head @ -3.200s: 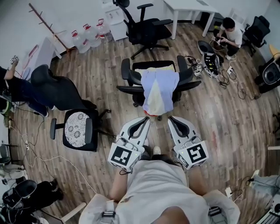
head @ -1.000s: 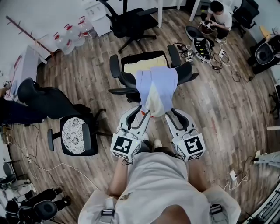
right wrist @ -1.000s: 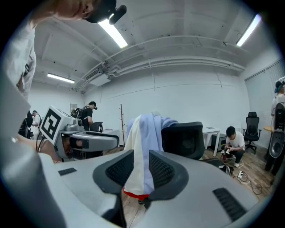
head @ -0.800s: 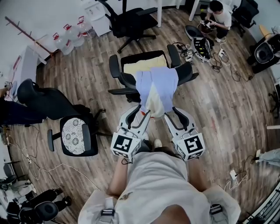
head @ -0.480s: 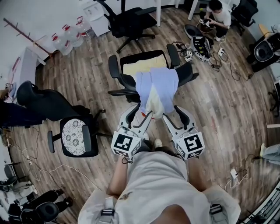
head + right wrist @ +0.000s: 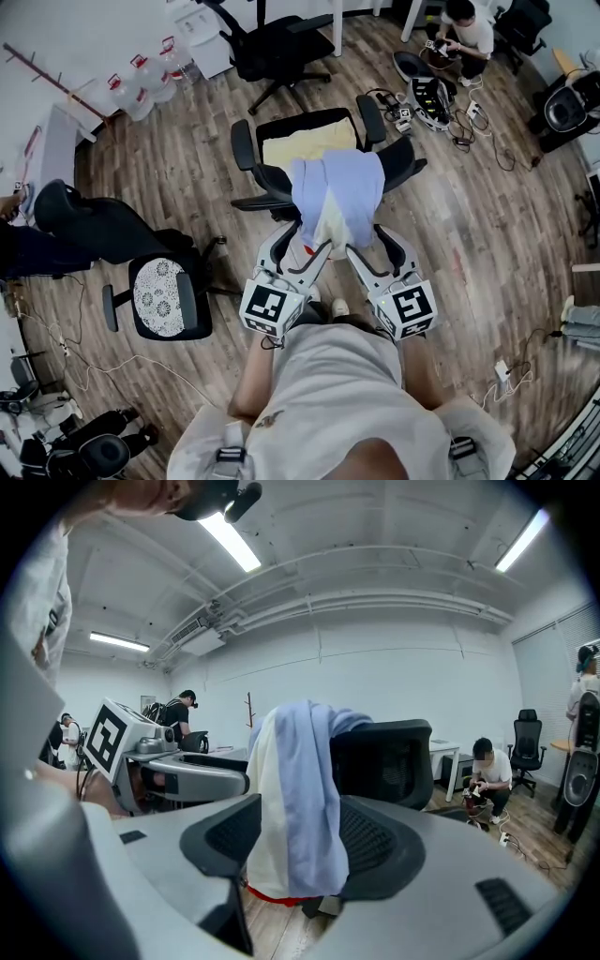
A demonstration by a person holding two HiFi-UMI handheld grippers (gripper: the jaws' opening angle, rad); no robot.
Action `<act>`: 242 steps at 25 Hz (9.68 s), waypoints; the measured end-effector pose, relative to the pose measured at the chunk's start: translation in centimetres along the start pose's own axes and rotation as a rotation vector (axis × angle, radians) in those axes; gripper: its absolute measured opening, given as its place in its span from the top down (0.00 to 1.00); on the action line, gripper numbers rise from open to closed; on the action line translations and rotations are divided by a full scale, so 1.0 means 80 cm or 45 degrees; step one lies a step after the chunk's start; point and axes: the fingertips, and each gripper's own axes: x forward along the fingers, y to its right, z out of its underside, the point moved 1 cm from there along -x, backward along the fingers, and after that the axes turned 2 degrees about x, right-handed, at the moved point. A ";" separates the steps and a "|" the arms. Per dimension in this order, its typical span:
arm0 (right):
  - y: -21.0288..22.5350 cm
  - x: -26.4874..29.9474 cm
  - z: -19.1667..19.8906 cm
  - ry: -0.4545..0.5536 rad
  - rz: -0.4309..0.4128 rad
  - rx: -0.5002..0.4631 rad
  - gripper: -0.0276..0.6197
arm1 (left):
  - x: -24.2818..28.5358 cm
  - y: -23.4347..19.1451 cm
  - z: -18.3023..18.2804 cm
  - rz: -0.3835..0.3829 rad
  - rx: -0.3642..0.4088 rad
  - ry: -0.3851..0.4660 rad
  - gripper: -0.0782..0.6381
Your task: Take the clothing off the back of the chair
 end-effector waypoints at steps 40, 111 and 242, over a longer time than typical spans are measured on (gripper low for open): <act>0.002 0.034 -0.011 0.036 -0.041 -0.036 0.71 | 0.038 0.008 -0.004 0.091 0.058 -0.014 0.61; -0.069 -0.076 -0.080 0.316 -0.214 -0.188 0.86 | -0.051 0.106 -0.079 -0.018 0.152 0.186 0.78; -0.288 -0.305 -0.055 0.482 -0.200 -0.264 0.86 | -0.314 0.278 -0.067 0.046 0.226 0.337 0.79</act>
